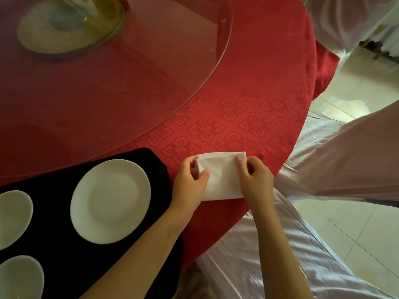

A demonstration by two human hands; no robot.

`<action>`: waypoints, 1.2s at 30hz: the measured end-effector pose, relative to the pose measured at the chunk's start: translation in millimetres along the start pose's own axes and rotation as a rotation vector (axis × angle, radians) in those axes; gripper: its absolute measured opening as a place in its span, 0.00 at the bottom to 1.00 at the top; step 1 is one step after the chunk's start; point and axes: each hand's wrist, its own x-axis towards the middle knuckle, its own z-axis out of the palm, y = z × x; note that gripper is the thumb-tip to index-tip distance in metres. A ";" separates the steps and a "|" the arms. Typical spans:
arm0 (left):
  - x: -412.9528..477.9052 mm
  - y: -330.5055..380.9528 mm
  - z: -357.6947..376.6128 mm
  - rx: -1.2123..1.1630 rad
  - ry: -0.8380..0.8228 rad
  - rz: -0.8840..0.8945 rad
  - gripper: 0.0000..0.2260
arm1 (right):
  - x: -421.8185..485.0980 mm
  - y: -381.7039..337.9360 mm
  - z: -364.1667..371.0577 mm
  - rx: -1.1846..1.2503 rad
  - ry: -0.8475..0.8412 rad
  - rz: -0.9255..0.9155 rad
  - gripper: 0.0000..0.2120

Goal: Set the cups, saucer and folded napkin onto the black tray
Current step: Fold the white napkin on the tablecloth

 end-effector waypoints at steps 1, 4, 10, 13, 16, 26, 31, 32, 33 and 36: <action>-2.3 -1.6 -0.4 -0.011 -0.010 0.007 0.18 | -1.7 0.6 -0.1 -0.001 -0.007 0.000 0.20; 0.0 -4.0 -2.2 0.015 -0.004 0.031 0.17 | -4.7 2.3 1.5 -0.047 -0.037 0.008 0.21; 17.6 -1.8 2.0 0.146 0.004 0.134 0.08 | -1.3 2.6 6.3 -0.194 0.023 -0.044 0.23; 21.1 -3.2 5.9 0.193 0.058 0.188 0.03 | 1.6 3.6 13.0 -0.338 0.091 -0.108 0.18; 23.2 -1.5 9.2 0.253 0.095 0.249 0.03 | 4.8 5.1 18.9 -0.328 0.180 -0.161 0.13; 37.7 -1.4 21.1 0.533 0.232 0.314 0.08 | 14.5 9.5 33.1 -0.418 0.308 -0.166 0.13; 39.5 -1.8 30.3 0.798 0.305 0.331 0.09 | 13.9 7.3 37.3 -0.473 0.367 -0.187 0.08; 38.2 -0.8 29.1 0.780 0.320 0.341 0.09 | 13.4 7.0 37.7 -0.507 0.361 -0.220 0.09; 35.3 -0.6 27.2 0.752 0.342 0.370 0.10 | 13.1 6.8 37.7 -0.538 0.348 -0.255 0.11; 17.9 -5.4 27.0 0.826 0.319 0.617 0.16 | 12.4 7.5 35.2 -0.587 0.320 -0.351 0.12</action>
